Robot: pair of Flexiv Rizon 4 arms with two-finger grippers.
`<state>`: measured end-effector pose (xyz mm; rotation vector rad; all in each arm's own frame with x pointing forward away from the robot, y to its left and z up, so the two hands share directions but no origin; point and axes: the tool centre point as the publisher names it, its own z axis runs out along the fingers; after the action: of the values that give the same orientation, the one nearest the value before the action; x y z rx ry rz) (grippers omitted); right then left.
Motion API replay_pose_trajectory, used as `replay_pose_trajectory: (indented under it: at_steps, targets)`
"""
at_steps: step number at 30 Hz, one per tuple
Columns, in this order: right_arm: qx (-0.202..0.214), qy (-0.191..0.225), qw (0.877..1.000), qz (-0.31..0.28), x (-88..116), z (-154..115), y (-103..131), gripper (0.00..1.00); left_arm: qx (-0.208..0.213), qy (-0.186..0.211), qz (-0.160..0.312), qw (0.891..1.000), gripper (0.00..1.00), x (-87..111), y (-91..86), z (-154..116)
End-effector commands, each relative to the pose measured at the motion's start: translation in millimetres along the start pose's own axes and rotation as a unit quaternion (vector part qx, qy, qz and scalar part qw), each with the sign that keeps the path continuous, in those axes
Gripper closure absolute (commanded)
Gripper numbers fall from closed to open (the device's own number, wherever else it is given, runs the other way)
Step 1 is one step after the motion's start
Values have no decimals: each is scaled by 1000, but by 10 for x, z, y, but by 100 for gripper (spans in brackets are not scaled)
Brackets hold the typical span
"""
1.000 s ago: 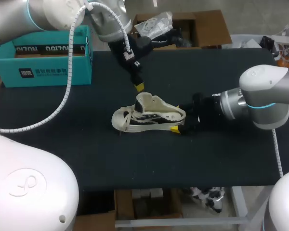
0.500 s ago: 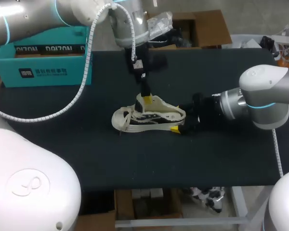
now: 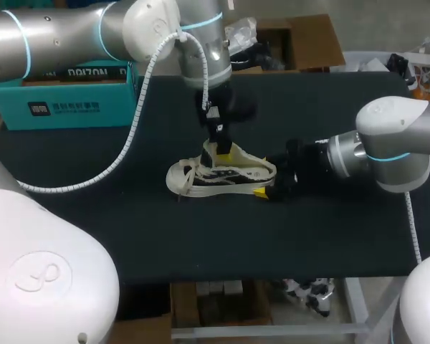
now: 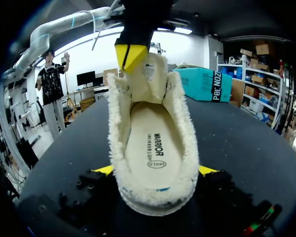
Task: Open the shoe tongue, take the insole out of the shoe, put the insole back into the shoe, and pack the shoe into the shoebox
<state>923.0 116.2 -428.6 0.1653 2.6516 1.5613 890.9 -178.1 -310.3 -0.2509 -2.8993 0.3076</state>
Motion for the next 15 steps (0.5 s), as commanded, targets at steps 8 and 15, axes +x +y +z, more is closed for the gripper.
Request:
replay_pose_trajectory:
  at_steps: [8, 15]
  targets:
    - [-1, 0, 1000, 0, -11, 22, -37, 100, -27, 18, 0, 999, 100, -299, 19, 413]
    - [-1, 0, 1000, 0, -11, 22, -37, 100, -43, 36, 9, 998, 100, -183, 91, 596]
